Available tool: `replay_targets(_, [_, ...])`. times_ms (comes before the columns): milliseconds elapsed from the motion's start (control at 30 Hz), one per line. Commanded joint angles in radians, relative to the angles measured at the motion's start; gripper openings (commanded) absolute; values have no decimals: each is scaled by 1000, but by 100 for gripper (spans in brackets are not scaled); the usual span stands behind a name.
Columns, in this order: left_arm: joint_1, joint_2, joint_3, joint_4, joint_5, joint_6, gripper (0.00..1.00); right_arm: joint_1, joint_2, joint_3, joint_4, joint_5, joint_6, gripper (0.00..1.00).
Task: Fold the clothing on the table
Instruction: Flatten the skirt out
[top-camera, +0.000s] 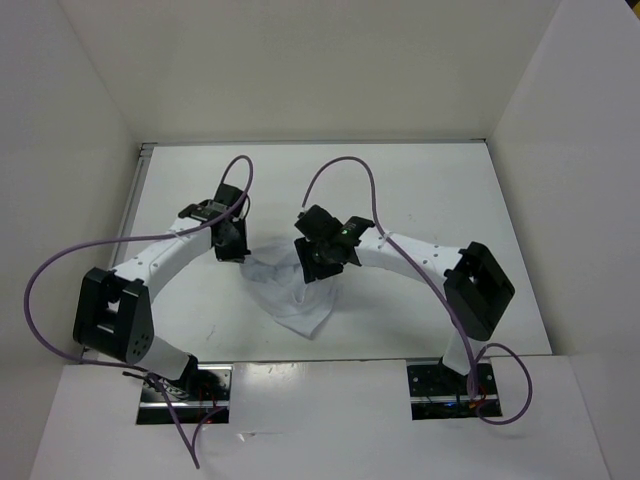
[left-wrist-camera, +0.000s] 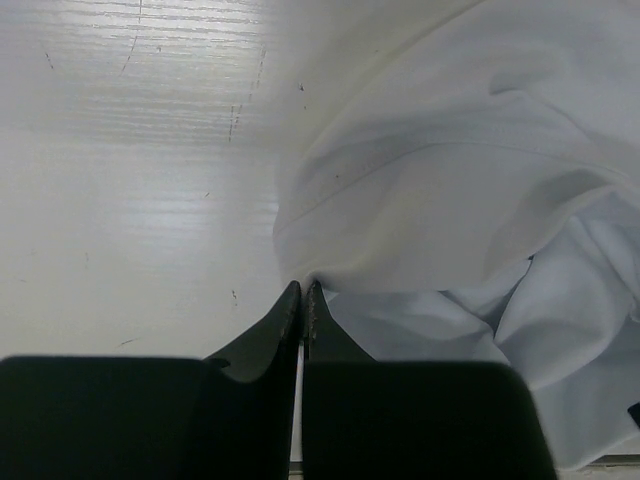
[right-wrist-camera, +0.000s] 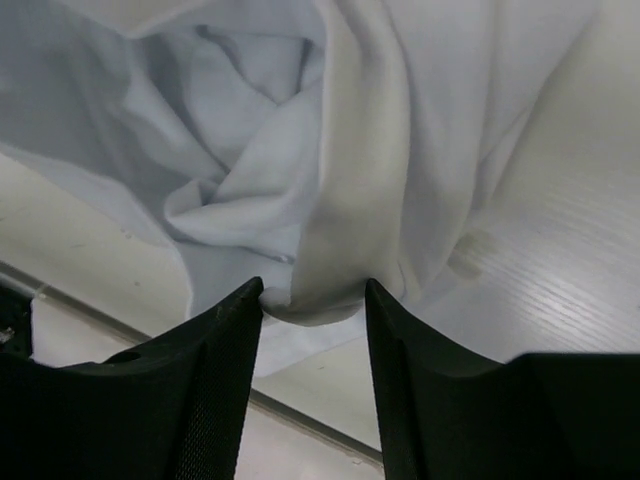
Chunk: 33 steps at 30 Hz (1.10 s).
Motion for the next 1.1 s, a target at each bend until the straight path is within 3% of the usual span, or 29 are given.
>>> replay_targets(0, [-3,-48,-11,-7,-3,-1,0,6,7,42,-16,175,40,47])
replay_targets(200, [-3,-80,-11,-25,-13,-1,0,-3,-2,42,-68,336,74,39])
replay_targets(367, [-3,-90,-21,-35,-22,-1,0,-22,-25,21,-103,382,94,35])
replay_targets(667, [-3,-99,-30,-44,-31,-1,0,-66,-97,-33,-113,427,103,0])
replay_targets(900, [-3,-108,-30,-74,-72,-1,0,-144,-152,-65,-171,506,103,0])
replay_targets(1067, [-3,-108,-11,-84,-42,8,0,-178,-244,-90,-180,471,68,0])
